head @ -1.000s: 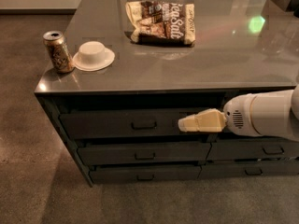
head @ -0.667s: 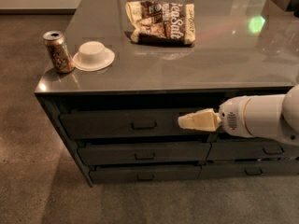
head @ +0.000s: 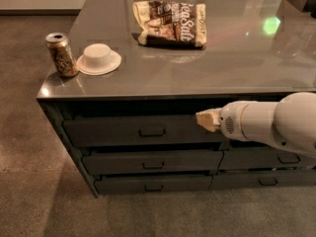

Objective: Open top drawer

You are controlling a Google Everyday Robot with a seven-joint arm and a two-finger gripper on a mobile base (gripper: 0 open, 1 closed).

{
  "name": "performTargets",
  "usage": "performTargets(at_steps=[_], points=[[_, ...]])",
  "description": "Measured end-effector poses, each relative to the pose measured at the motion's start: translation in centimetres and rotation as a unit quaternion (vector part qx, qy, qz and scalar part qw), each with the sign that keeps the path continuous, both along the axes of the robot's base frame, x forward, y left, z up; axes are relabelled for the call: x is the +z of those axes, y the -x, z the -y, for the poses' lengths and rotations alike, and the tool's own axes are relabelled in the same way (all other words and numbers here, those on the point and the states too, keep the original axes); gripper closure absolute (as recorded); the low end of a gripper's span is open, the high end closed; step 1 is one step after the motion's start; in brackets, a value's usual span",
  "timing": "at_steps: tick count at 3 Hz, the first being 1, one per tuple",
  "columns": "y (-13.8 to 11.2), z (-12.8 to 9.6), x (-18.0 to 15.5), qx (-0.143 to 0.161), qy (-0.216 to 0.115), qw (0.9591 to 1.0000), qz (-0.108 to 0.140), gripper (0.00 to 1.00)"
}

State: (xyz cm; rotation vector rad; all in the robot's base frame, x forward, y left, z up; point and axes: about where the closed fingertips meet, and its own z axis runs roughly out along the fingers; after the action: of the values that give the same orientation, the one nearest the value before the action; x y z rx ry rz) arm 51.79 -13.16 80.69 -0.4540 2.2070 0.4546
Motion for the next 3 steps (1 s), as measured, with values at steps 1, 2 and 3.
performTargets(at_steps=[1, 2, 3], points=[[-1.8, -0.7, -1.7, -0.004, -0.004, 1.0, 0.002, 0.88], [-3.5, -1.0, -4.5, -0.011, -0.009, 0.9999, -0.006, 1.0], [-5.2, -1.1, -6.7, -0.026, -0.027, 0.9993, -0.001, 1.0]])
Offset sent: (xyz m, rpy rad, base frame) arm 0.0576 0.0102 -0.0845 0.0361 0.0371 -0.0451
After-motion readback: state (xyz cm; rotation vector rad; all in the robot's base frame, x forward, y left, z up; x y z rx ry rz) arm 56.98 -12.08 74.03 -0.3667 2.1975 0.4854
